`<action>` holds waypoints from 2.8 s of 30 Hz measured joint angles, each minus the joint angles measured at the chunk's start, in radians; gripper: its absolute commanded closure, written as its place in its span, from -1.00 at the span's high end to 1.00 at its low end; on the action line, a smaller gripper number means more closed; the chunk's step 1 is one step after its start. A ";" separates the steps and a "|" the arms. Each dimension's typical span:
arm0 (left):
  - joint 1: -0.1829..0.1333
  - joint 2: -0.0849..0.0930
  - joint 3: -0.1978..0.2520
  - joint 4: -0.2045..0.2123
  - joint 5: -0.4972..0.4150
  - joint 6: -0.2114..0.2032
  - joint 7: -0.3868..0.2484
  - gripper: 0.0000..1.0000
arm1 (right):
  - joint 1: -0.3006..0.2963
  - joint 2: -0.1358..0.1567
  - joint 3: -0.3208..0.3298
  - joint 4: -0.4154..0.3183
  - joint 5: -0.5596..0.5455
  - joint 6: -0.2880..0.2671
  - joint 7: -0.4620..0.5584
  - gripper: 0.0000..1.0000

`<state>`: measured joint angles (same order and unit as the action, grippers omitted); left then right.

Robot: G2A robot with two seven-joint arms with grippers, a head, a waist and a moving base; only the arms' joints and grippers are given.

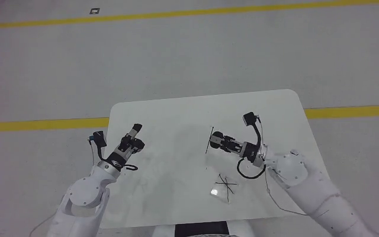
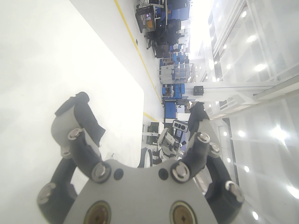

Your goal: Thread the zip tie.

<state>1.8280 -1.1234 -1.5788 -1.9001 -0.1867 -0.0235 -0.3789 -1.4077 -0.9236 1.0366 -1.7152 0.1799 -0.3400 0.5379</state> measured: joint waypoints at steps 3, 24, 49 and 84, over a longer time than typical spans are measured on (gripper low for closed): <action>0.000 0.000 0.000 0.000 0.000 0.000 0.000 1.00 | 0.000 0.000 0.000 0.000 0.000 0.000 0.000 -1.00; -0.017 0.000 0.033 0.002 0.033 -0.008 -0.028 1.00 | 0.000 0.000 0.000 0.000 0.000 0.000 0.000 -1.00; -0.124 -0.007 0.228 0.037 0.189 -0.133 -0.073 1.00 | -0.034 -0.044 -0.081 -0.057 -0.063 0.121 -0.218 -1.00; -0.274 -0.037 0.438 0.203 -0.061 -0.240 -0.114 1.00 | -0.062 -0.129 -0.171 -0.097 -0.060 0.318 -0.556 -1.00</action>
<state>1.5543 -1.1601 -1.1413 -1.6969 -0.2476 -0.2632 -0.4928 -1.4699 -1.0530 0.8658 -1.8125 0.1203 -0.0218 -0.0176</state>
